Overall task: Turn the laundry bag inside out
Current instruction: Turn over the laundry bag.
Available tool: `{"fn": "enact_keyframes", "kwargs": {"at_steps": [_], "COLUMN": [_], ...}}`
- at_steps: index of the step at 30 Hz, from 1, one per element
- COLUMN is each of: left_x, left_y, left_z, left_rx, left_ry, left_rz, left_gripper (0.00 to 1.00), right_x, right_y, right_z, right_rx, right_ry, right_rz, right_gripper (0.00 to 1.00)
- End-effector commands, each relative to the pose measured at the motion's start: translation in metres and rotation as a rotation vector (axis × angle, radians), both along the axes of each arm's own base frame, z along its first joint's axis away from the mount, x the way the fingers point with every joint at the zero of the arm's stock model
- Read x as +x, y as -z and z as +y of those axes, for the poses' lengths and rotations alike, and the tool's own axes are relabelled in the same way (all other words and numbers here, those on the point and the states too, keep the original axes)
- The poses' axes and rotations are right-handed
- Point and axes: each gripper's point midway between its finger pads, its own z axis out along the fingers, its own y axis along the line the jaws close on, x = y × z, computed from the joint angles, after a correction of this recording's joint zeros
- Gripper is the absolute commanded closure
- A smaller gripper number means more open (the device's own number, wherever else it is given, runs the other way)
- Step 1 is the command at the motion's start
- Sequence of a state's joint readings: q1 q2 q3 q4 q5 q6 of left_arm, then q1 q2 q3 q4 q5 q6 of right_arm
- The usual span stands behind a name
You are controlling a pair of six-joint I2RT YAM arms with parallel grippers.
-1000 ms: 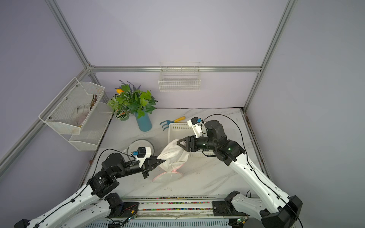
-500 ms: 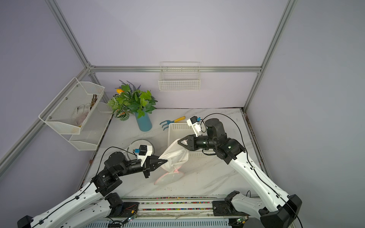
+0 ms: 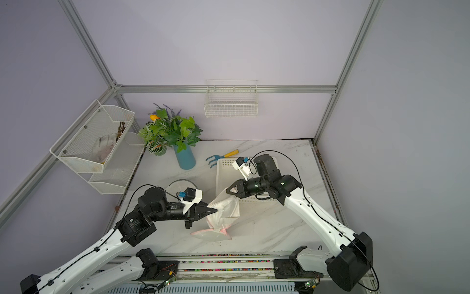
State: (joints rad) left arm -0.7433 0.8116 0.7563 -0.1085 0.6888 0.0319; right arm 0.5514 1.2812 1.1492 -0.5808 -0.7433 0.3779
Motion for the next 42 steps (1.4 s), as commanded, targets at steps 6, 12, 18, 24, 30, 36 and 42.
{"fn": "enact_keyframes", "kwargs": {"at_steps": [6, 12, 18, 24, 30, 36, 42], "left_x": [0.031, 0.036, 0.039, 0.035, 0.031, 0.029, 0.027], "left_y": [-0.036, -0.031, -0.026, -0.032, -0.048, -0.056, -0.062], "left_z": [0.013, 0.021, 0.025, 0.023, 0.022, 0.019, 0.020], "left_rx": [-0.119, -0.193, -0.217, -0.254, -0.339, -0.383, -0.409], "left_ry": [-0.212, -0.278, -0.301, -0.271, -0.239, -0.208, -0.195], "left_rz": [-0.112, -0.037, -0.001, 0.006, 0.035, 0.048, 0.045], "left_gripper": [1.00, 1.00, 1.00, 1.00, 1.00, 1.00, 1.00], "right_x": [0.017, 0.017, -0.005, 0.002, 0.018, 0.027, 0.034], "right_y": [-0.025, -0.065, -0.095, -0.084, -0.077, -0.078, -0.076], "right_z": [-0.019, -0.039, -0.037, -0.043, -0.045, -0.035, -0.033], "right_rx": [0.009, 0.097, 0.234, 0.201, 0.187, 0.235, 0.227], "right_ry": [0.116, 0.205, 0.137, 0.189, 0.257, 0.242, 0.242], "right_rz": [-0.072, -0.103, -0.104, -0.115, -0.126, -0.114, -0.122], "right_gripper": [0.44, 0.37, 0.36, 0.32, 0.46, 0.56, 0.75]}}
